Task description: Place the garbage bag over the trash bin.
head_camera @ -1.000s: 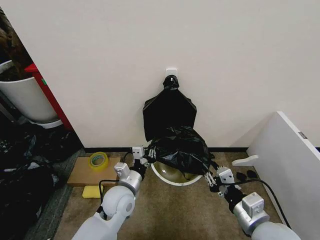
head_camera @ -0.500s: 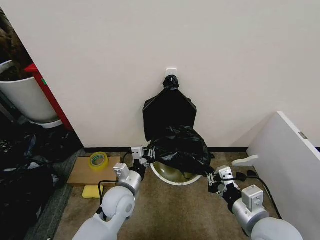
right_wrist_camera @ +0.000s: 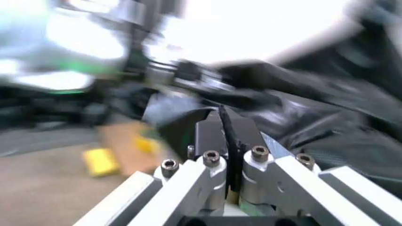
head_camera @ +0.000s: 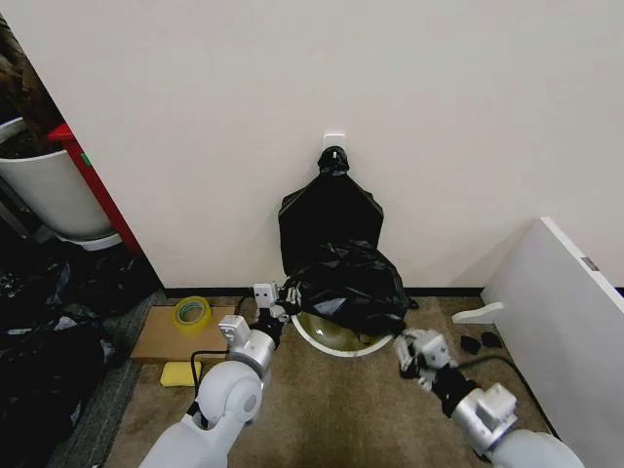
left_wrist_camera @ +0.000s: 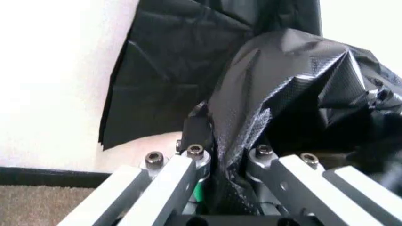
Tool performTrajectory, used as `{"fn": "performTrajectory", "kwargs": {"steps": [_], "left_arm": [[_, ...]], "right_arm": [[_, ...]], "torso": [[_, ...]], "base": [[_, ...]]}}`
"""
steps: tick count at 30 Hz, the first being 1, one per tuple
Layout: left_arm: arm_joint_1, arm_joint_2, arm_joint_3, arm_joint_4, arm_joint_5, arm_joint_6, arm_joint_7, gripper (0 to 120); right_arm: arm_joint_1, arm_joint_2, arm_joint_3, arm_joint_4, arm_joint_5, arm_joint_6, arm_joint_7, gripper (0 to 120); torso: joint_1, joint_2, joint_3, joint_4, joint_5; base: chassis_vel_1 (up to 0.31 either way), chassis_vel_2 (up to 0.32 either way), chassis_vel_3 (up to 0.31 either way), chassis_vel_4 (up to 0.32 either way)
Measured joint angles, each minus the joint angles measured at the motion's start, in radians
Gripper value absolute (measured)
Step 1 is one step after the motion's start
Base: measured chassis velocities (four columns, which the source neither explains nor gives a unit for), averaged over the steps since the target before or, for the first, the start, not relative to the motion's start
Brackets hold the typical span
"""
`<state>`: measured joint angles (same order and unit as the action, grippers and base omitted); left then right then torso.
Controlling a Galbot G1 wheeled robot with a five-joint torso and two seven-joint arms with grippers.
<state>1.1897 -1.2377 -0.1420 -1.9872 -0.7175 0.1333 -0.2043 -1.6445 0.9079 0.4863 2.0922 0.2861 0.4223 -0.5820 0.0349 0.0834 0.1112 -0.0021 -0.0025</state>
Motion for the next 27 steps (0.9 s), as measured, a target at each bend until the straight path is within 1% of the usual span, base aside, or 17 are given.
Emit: {"fn": "performTrajectory", "kwargs": {"steps": [1, 2, 3, 5, 7, 9, 11, 12, 16, 17, 19, 22, 25, 27], "left_arm": [[-0.002, 0.001, -0.004, -0.003, -0.015, 0.005, -0.005, 4], [-0.003, 0.001, -0.007, -0.008, -0.034, 0.011, -0.011, 4], [-0.003, 0.001, -0.007, -0.008, -0.034, 0.011, -0.011, 4], [-0.005, 0.002, -0.018, -0.032, -0.101, 0.038, -0.037, 4], [-0.007, 0.003, -0.030, -0.052, -0.151, 0.064, -0.065, 4], [-0.008, 0.003, -0.036, -0.060, -0.170, 0.072, -0.074, 4], [-0.013, 0.003, -0.055, -0.081, -0.233, 0.091, -0.097, 4], [-0.013, 0.003, -0.055, -0.081, -0.233, 0.091, -0.097, 4], [-0.014, 0.000, -0.077, -0.116, -0.332, 0.110, -0.122, 4], [-0.014, 0.000, -0.077, -0.116, -0.332, 0.110, -0.122, 4], [-0.008, -0.005, -0.075, -0.134, -0.361, 0.118, -0.127, 4], [0.006, -0.017, -0.062, -0.159, -0.389, 0.128, -0.131, 4], [0.014, -0.027, -0.049, -0.164, -0.379, 0.128, -0.128, 4], [0.012, -0.033, -0.040, -0.148, -0.345, 0.116, -0.117, 4]], "right_arm": [[0.001, 0.004, 0.002, -0.019, 0.006, 0.032, -0.077, 0], [0.002, 0.007, 0.002, -0.035, 0.008, 0.050, -0.122, 0], [0.002, 0.007, 0.002, -0.035, 0.008, 0.050, -0.122, 0], [0.027, 0.019, 0.009, -0.087, -0.001, 0.083, -0.196, 0], [0.054, 0.023, 0.018, -0.130, -0.016, 0.110, -0.238, 0], [0.061, 0.024, 0.020, -0.145, -0.021, 0.120, -0.252, 0], [0.080, 0.028, 0.029, -0.191, -0.041, 0.152, -0.302, 0], [0.080, 0.028, 0.029, -0.191, -0.041, 0.152, -0.302, 0], [0.119, 0.049, 0.037, -0.259, -0.153, 0.202, -0.321, 0], [0.119, 0.049, 0.037, -0.259, -0.153, 0.202, -0.321, 0], [0.143, 0.062, 0.034, -0.290, -0.210, 0.220, -0.294, 0], [0.179, 0.085, 0.024, -0.332, -0.264, 0.234, -0.255, 0], [0.198, 0.100, 0.017, -0.353, -0.274, 0.240, -0.243, 0], [0.201, 0.103, 0.015, -0.358, -0.264, 0.252, -0.243, 0]], "torso": [[0.000, 0.000, 0.000, -0.0001, 0.0000], [0.000, 0.000, 0.000, -0.0003, 0.0001], [0.000, 0.000, 0.000, -0.0003, 0.0001], [0.000, 0.000, 0.000, -0.0003, 0.0000], [0.000, 0.000, 0.000, -0.0001, 0.0002], [0.000, 0.000, 0.000, -0.0001, 0.0001], [0.000, 0.000, 0.000, -0.0001, 0.0001], [0.000, 0.000, 0.000, -0.0001, 0.0001], [0.000, 0.000, 0.000, -0.0002, 0.0002], [0.000, 0.000, 0.000, -0.0002, 0.0002], [0.000, 0.000, 0.000, -0.0001, -0.0004], [0.000, 0.000, 0.000, -0.0001, 0.0004], [0.000, 0.000, 0.000, -0.0001, 0.0003], [0.000, 0.000, 0.000, -0.0002, -0.0001]], "base": [[0.000, 0.000, 0.000, 0.000], [0.000, 0.000, 0.000, 0.000], [0.000, 0.000, 0.000, 0.000], [0.000, 0.000, 0.000, 0.000], [0.000, 0.000, 0.000, 0.000], [0.000, 0.000, 0.000, 0.000], [0.000, 0.000, 0.000, 0.000], [0.000, 0.000, 0.000, 0.000], [0.000, 0.000, 0.000, 0.000], [0.000, 0.000, 0.000, 0.000], [0.000, 0.000, 0.000, 0.000], [0.000, 0.000, 0.000, 0.000], [0.000, 0.000, 0.000, 0.000], [0.000, 0.000, 0.000, 0.000]]}}
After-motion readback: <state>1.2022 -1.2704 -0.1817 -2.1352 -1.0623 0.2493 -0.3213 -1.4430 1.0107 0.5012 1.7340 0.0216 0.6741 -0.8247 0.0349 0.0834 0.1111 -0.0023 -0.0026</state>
